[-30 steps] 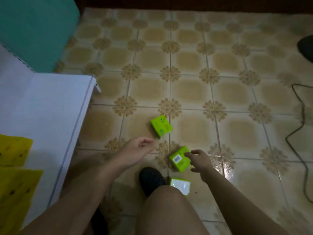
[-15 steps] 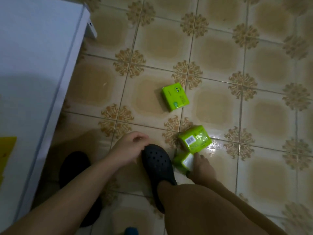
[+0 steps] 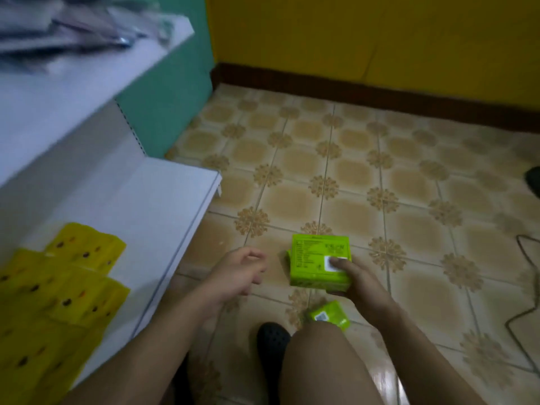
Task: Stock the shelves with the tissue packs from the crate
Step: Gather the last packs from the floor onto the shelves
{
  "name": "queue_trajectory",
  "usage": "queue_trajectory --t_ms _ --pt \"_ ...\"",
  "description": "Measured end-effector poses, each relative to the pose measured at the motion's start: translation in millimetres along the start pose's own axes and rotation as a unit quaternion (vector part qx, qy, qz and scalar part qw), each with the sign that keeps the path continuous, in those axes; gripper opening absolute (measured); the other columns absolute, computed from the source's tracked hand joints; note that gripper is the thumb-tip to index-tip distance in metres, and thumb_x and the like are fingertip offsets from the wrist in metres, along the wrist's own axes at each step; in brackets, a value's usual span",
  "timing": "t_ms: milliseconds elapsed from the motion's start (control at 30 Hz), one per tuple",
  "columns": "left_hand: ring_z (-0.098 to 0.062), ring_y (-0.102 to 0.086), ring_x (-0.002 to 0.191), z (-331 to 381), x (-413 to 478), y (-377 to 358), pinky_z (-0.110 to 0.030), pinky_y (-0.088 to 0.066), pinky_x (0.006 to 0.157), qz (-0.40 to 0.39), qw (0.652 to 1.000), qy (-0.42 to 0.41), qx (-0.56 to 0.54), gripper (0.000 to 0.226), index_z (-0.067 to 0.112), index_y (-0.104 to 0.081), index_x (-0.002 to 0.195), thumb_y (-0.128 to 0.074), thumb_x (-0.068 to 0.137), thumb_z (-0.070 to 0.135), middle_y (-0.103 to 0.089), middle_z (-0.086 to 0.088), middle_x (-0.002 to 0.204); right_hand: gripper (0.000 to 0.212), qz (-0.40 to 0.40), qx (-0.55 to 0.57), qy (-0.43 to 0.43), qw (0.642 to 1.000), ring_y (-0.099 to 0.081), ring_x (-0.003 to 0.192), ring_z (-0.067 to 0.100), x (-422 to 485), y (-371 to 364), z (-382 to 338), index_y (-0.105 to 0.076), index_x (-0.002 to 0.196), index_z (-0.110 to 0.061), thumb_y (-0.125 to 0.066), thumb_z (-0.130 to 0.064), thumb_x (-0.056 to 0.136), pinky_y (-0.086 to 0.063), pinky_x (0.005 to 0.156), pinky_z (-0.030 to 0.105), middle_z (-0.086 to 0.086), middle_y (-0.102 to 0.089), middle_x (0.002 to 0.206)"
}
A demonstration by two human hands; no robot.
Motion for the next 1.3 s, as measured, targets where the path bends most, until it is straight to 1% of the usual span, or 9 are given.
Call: queue_trajectory --t_ms 133,267,367,467,600,700,933,1133,1300 --pt "-0.023 -0.067 0.079 44 -66 22 -0.023 -0.043 0.046 -0.012 0.996 -0.008 -0.093 0.027 0.027 -0.057 0.113 -0.052 0.095 0.047 -0.062 -0.013 0.115 0.057 -0.119 0.001 0.113 0.986 -0.066 0.102 0.029 -45 -56 -91 -0.059 0.121 -0.010 -0.069 -0.012 0.065 -0.052 0.084 0.045 0.015 -0.067 0.118" --pt "-0.034 -0.069 0.088 74 -127 44 -0.029 -0.051 0.052 -0.112 0.956 0.026 -0.271 0.070 0.020 -0.068 0.116 -0.041 0.083 0.076 -0.068 -0.018 0.115 0.072 -0.203 -0.070 0.236 0.948 -0.056 0.119 0.022 -102 -111 -162 -0.061 0.116 -0.007 -0.069 0.007 0.046 -0.053 0.084 0.038 0.005 -0.059 0.131" --pt "-0.032 -0.063 0.081 95 -162 67 -0.030 -0.050 0.057 -0.137 0.924 -0.037 -0.355 0.051 0.018 -0.071 0.111 -0.056 0.085 0.059 -0.066 -0.017 0.104 0.068 -0.234 -0.114 0.297 0.919 -0.029 0.140 -0.002 -138 -141 -196 -0.070 0.108 -0.023 -0.072 -0.003 0.042 -0.044 0.103 0.037 -0.022 -0.030 0.150" --pt "-0.028 -0.062 0.083 106 -187 95 -0.033 -0.050 0.061 -0.058 0.928 -0.120 -0.348 0.033 0.024 -0.059 0.123 -0.063 0.090 0.025 -0.061 -0.014 0.114 0.077 -0.259 -0.166 0.337 0.890 -0.024 0.144 0.002 -165 -168 -215 -0.064 0.123 -0.036 -0.065 0.006 0.059 -0.048 0.096 0.028 -0.019 -0.020 0.156" --pt "-0.031 -0.061 0.099 114 -217 142 -0.040 -0.051 0.071 0.058 0.910 -0.256 -0.321 0.037 0.030 -0.065 0.112 -0.063 0.087 0.002 -0.060 -0.007 0.123 0.089 -0.287 -0.062 0.294 0.910 -0.048 0.133 0.024 -184 -198 -227 -0.046 0.140 -0.038 -0.059 0.002 0.062 -0.050 0.095 0.054 -0.003 -0.043 0.150" --pt "-0.025 -0.064 0.101 116 -239 165 -0.039 -0.055 0.076 0.099 0.892 -0.328 -0.295 0.050 0.033 -0.064 0.116 -0.063 0.084 -0.005 -0.062 -0.001 0.120 0.076 -0.284 0.016 0.206 0.936 -0.063 0.113 0.034 -188 -219 -233 -0.043 0.140 -0.034 -0.070 -0.011 0.073 -0.055 0.079 0.054 0.008 -0.056 0.137" --pt "-0.021 -0.066 0.105 119 -256 210 -0.031 -0.056 0.070 0.188 0.854 -0.392 -0.285 0.074 0.048 -0.045 0.136 -0.067 0.085 -0.001 -0.053 0.002 0.137 0.038 -0.304 -0.094 0.167 0.933 -0.069 0.097 0.036 -200 -291 -241 -0.056 0.126 -0.043 -0.062 -0.031 0.091 -0.059 0.073 0.047 0.013 -0.066 0.118" --pt "-0.023 -0.057 0.114 114 -251 264 -0.043 -0.053 0.092 0.327 0.899 -0.289 -0.031 0.085 0.047 -0.033 0.140 -0.082 0.070 0.041 -0.039 0.002 0.136 0.037 -0.230 -0.086 0.201 0.948 -0.065 0.082 0.028 -179 -333 -256 -0.057 0.125 -0.035 -0.064 -0.029 0.090 -0.056 0.062 0.032 0.012 -0.064 0.107" --pt "-0.022 -0.025 0.139 153 -249 306 -0.035 -0.030 0.111 0.400 0.832 -0.217 0.317 0.103 0.030 -0.018 0.151 -0.078 0.070 0.052 -0.016 0.002 0.152 0.031 -0.186 -0.092 0.222 0.953 -0.061 0.077 0.026 -152 -369 -275 -0.060 0.118 -0.031 -0.067 -0.032 0.088 -0.054 0.054 0.028 0.012 -0.062 0.100"
Point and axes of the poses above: each hand's wrist, its own x-axis towards the middle knuckle, its own y-axis out of the back of the hand, z = x × y, the point moved 7 cm from there along x, towards the middle knuckle
